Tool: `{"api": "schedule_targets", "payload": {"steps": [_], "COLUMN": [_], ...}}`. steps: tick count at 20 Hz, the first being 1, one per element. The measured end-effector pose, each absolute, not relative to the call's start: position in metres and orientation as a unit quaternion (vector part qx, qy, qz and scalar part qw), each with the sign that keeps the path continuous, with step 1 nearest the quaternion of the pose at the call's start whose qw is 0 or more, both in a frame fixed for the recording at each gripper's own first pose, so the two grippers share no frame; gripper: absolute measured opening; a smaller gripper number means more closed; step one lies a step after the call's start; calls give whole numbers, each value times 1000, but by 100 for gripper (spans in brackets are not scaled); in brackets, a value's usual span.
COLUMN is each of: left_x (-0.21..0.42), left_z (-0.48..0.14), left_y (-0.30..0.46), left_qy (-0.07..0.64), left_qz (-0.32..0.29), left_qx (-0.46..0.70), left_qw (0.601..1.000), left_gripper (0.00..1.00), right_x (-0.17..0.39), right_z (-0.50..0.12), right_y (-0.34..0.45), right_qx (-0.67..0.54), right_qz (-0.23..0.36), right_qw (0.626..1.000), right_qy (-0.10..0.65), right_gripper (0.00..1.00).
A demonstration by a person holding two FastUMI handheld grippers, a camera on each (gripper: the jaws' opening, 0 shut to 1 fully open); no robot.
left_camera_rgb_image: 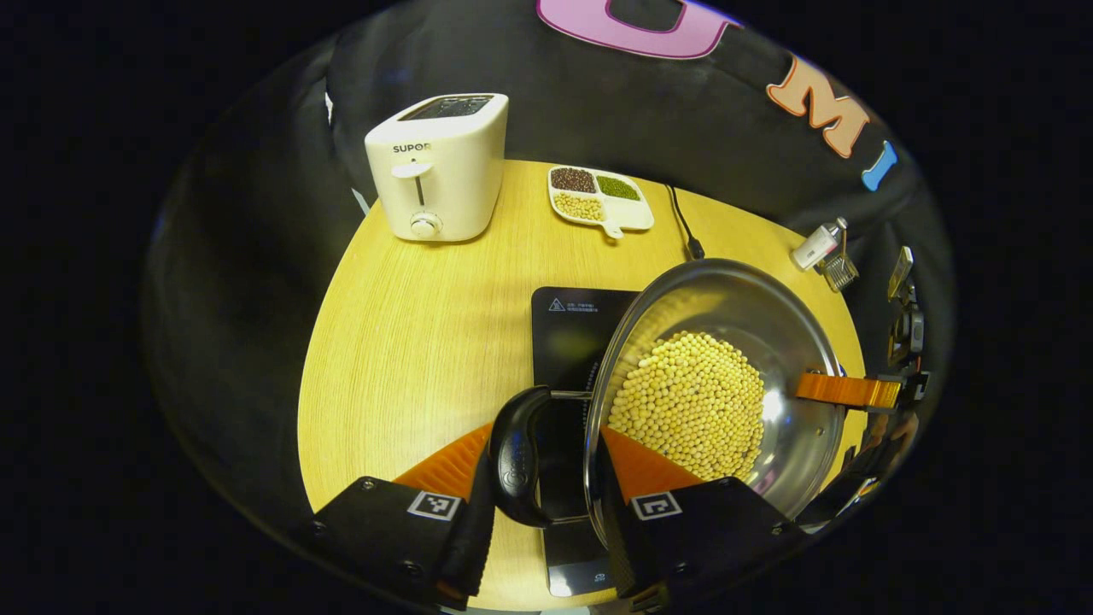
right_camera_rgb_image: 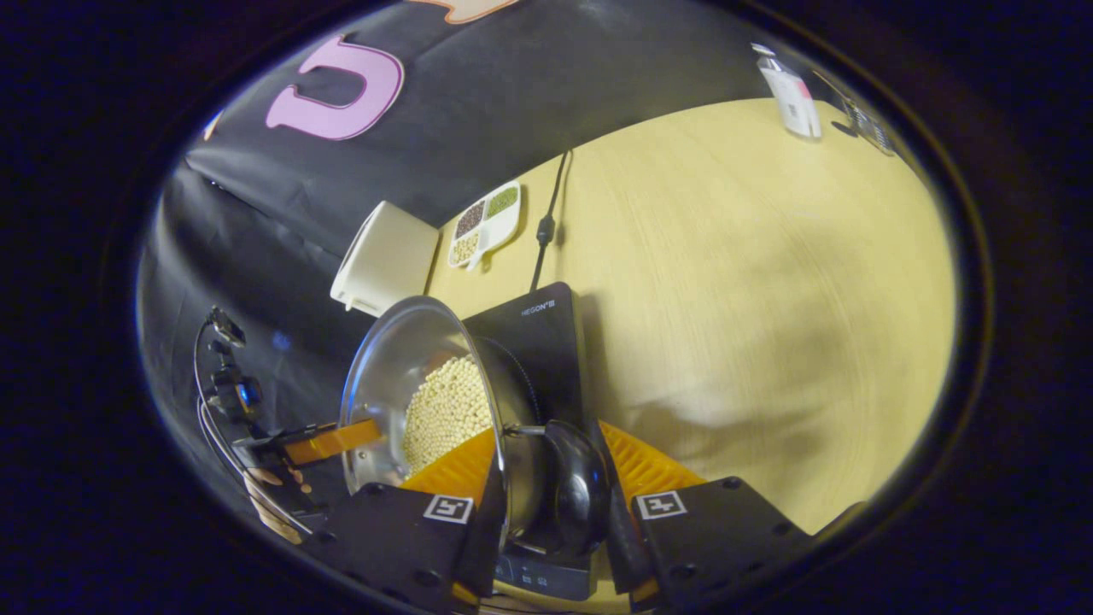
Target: First push the handle of the pot to place it horizontally, then grasp the pot with both hands and set it on the induction cooktop.
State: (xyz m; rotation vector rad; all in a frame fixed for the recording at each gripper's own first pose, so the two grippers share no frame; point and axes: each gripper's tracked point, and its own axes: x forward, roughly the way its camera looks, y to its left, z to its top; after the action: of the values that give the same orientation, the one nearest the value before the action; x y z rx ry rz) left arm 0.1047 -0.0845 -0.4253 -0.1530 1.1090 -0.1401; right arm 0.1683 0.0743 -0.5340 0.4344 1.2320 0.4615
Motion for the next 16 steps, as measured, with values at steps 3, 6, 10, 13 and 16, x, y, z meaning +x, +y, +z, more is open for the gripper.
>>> {"api": "schedule_targets", "payload": {"steps": [3, 6, 10, 13, 16], "left_x": [105, 106, 110, 105, 106], "left_z": [-429, -430, -422, -406, -379], "left_y": [-88, -86, -69, -67, -66], "left_qy": [523, 517, 480, 440, 399], "left_qz": [-70, -58, -5, 14, 29], "left_qx": [-65, -61, -54, -54, -38], "left_qw": [847, 852, 876, 896, 916], "left_gripper": [60, 63, 85, 100, 99], "right_x": [164, 165, 168, 171, 166], "right_z": [-536, -535, -536, -516, -491], "right_y": [76, 74, 56, 30, -1], "right_qx": [202, 200, 174, 180, 176], "right_qz": [215, 213, 202, 182, 155], "right_qw": [765, 767, 794, 823, 852], "right_qy": [572, 572, 547, 507, 468], "right_gripper": [49, 50, 70, 95, 95]}}
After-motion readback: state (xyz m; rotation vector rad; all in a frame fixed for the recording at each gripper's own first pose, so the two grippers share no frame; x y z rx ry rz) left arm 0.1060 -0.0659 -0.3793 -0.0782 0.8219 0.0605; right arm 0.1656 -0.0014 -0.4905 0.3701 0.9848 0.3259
